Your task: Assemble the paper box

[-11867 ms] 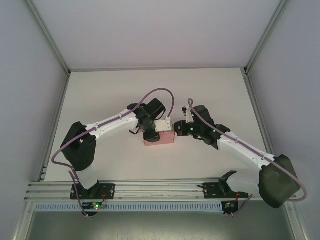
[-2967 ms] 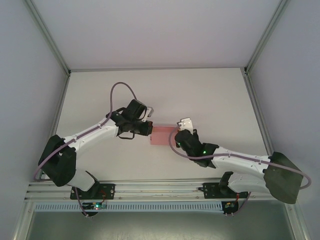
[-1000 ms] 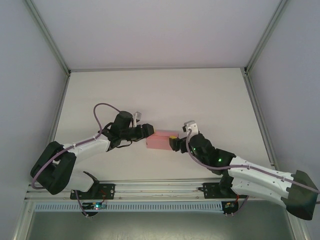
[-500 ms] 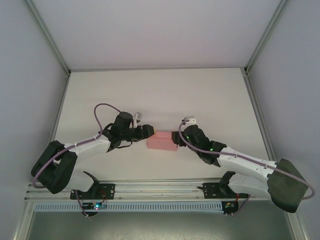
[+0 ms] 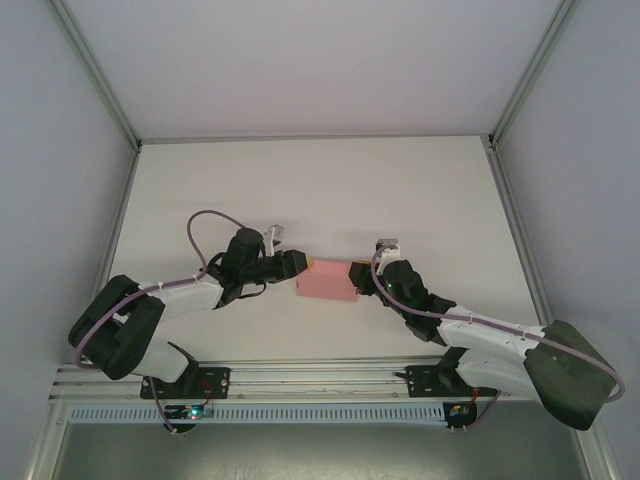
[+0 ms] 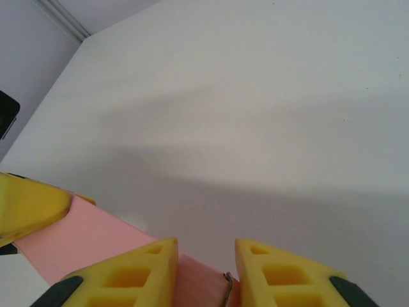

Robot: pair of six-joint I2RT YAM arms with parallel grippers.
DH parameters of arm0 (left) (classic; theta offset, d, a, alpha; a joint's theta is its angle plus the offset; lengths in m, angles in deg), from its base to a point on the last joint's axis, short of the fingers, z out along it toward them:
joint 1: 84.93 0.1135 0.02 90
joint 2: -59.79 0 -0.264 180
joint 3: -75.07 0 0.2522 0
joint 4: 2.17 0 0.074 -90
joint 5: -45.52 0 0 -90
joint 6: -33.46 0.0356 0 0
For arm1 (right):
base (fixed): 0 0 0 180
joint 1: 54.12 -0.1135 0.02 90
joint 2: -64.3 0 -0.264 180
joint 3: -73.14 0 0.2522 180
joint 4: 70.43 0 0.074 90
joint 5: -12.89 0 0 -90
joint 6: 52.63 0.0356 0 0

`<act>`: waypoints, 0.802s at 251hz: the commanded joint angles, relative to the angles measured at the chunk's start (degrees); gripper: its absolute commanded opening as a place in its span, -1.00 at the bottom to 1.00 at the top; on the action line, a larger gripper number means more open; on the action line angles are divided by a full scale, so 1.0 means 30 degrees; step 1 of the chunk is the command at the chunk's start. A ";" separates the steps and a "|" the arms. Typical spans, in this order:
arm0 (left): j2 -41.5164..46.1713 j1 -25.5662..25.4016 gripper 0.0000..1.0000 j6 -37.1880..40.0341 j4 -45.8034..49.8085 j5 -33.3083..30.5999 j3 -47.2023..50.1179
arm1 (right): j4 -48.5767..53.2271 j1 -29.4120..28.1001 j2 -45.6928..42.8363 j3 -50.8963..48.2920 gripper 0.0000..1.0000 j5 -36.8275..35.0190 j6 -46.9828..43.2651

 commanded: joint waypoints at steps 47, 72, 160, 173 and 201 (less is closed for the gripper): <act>-0.1889 -0.0068 -1.00 0.0625 0.1583 -0.0166 0.3106 | 0.0362 -0.0570 0.1566 -0.3176 -0.59 0.0298 -0.0728; -0.2625 -0.0087 -1.00 0.1096 -0.0488 0.0630 0.3544 | 0.0392 -0.0805 0.1504 -0.3152 -0.62 0.0043 -0.1246; -0.4859 -0.0117 -1.00 0.1370 -0.3143 0.3064 0.2911 | 0.0394 -0.1204 0.1051 -0.2671 -0.67 0.0167 -0.2066; -0.4300 -0.0186 -1.00 0.2064 -0.1675 0.2989 0.2323 | 0.0947 -0.1213 0.0555 -0.2388 -0.67 0.0211 -0.2342; -0.2351 -0.0268 -0.98 0.3293 0.1389 0.2264 0.1239 | 0.2147 -0.1258 -0.0647 -0.1842 -0.65 0.0082 -0.2563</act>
